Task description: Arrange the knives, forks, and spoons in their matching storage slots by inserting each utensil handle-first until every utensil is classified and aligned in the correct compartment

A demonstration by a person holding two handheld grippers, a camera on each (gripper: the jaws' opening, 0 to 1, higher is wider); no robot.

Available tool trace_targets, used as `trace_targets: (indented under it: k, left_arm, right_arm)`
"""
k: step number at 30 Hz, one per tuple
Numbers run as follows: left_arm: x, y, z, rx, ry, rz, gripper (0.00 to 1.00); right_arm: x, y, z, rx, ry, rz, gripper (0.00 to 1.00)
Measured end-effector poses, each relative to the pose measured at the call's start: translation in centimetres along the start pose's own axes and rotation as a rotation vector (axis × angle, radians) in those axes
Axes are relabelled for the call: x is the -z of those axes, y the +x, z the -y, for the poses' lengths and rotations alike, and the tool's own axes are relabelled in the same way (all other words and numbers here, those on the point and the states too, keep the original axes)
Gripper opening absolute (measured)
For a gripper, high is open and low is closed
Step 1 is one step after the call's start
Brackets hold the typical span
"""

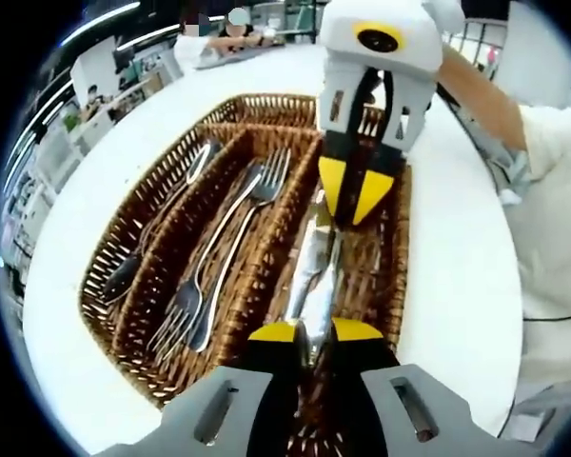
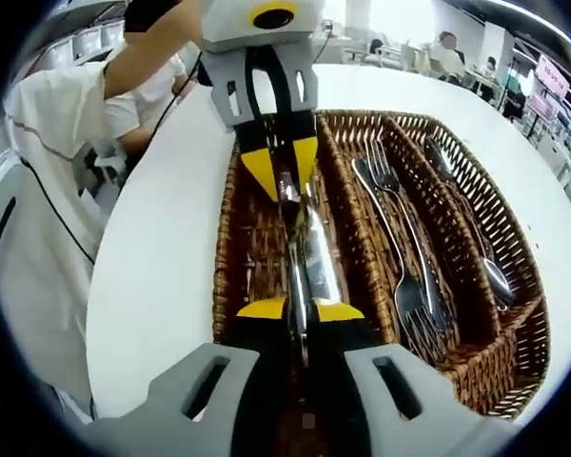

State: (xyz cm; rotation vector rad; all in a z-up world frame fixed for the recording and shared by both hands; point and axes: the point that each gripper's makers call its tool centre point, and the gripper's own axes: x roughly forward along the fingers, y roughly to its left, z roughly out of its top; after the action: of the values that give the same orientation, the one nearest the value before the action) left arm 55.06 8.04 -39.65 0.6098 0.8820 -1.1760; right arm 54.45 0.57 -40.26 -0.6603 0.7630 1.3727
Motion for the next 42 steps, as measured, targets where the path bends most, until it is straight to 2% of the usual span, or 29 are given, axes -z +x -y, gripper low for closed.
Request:
trace_targets:
  k: [4, 8, 12, 14, 16, 18, 23, 25, 26, 28, 33, 37, 42]
  left_arm:
    - [0.3, 0.2, -0.3, -0.003, 0.003, -0.009, 0.1]
    - [0.6, 0.5, -0.1, 0.0, 0.002, -0.025, 0.1]
    - [0.5, 0.4, -0.2, 0.004, 0.001, -0.023, 0.1]
    - [0.4, 0.3, -0.3, 0.0, 0.003, -0.018, 0.1]
    - [0.2, 0.2, -0.4, -0.009, 0.008, -0.016, 0.11]
    - [0.3, 0.1, -0.4, -0.01, 0.01, -0.018, 0.11]
    - [0.3, 0.2, -0.9, -0.008, 0.014, -0.021, 0.1]
    - [0.4, 0.3, -1.1, -0.006, 0.009, -0.021, 0.1]
    - [0.4, 0.4, -1.2, -0.005, 0.007, -0.022, 0.1]
    - [0.3, 0.2, -1.2, -0.005, 0.01, -0.02, 0.1]
    - [0.2, 0.0, -1.3, -0.009, 0.01, -0.024, 0.1]
    - [0.2, -0.2, -1.3, -0.013, 0.013, -0.024, 0.1]
    - [-0.3, -0.9, -1.1, -0.026, 0.02, 0.0, 0.1]
  right_arm:
    - [-0.1, 0.0, 0.2, -0.006, 0.03, 0.004, 0.09]
    - [-0.2, -0.1, -0.3, -0.044, 0.097, 0.007, 0.09]
    - [-0.4, 0.1, -0.5, -0.038, 0.055, 0.003, 0.08]
    - [-0.3, 0.1, 0.5, 0.023, -0.024, -0.004, 0.09]
    - [0.2, 0.3, 0.4, 0.01, 0.002, -0.023, 0.1]
    - [0.0, 0.2, 0.3, 0.0, 0.015, -0.008, 0.11]
    - [0.2, 0.3, 0.3, 0.001, 0.022, -0.02, 0.11]
    - [0.2, 0.4, -0.1, -0.017, 0.071, -0.027, 0.11]
    - [0.8, 0.5, -0.6, -0.042, 0.084, -0.063, 0.11]
    - [0.4, 0.6, -0.3, -0.018, 0.008, -0.028, 0.11]
    - [0.5, 0.5, -0.3, -0.012, 0.01, -0.032, 0.11]
    - [0.6, 0.3, -0.3, 0.003, -0.025, -0.044, 0.11]
    - [-0.2, -0.8, 0.2, 0.043, -0.053, -0.014, 0.13]
